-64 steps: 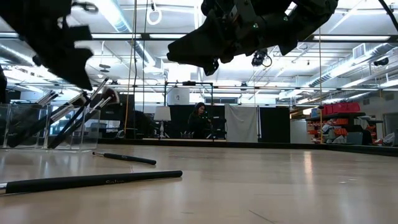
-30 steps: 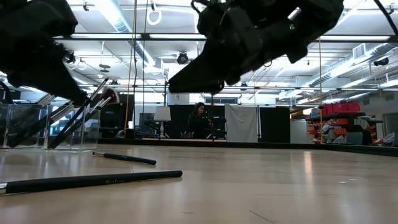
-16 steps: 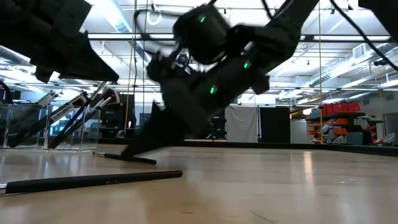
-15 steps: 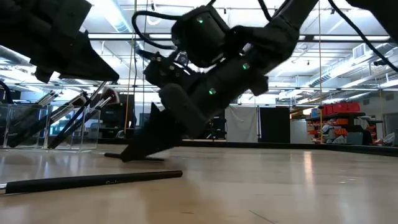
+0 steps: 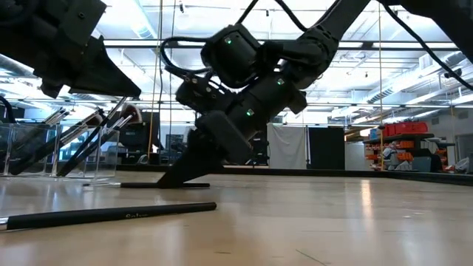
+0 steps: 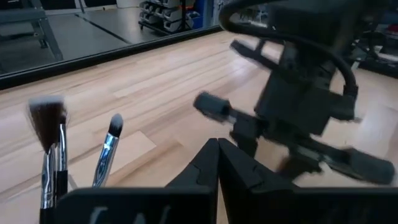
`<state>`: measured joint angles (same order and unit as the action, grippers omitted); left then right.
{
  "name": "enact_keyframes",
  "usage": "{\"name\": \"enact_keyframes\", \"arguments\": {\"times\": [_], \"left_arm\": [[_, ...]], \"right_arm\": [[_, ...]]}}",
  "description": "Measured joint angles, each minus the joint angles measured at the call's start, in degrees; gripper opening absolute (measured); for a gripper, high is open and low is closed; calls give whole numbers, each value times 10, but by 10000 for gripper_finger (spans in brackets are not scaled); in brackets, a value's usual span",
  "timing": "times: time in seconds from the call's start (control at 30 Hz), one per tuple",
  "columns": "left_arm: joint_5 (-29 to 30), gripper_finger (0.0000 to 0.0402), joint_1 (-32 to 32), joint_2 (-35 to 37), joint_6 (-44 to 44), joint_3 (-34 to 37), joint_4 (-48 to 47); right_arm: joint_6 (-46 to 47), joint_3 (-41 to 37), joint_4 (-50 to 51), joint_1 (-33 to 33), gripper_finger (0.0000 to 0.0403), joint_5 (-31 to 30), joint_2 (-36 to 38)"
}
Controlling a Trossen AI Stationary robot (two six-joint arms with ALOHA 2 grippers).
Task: Put items in baskets/containers
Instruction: Put the black eyeshadow brush into the transparent organizer
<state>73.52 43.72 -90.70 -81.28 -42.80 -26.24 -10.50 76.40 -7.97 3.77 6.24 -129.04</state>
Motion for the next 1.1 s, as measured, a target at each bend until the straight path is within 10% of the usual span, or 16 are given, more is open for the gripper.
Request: {"name": "enact_keyframes", "arguments": {"times": [0.77,1.1], "left_arm": [[-3,13,0,0,9,0,21],[-8,14,-11,0,229,1,159]], "right_arm": [[-8,-151,-97,-49,5,5,70],[54,-324,-230,-42,3,10,194]]}}
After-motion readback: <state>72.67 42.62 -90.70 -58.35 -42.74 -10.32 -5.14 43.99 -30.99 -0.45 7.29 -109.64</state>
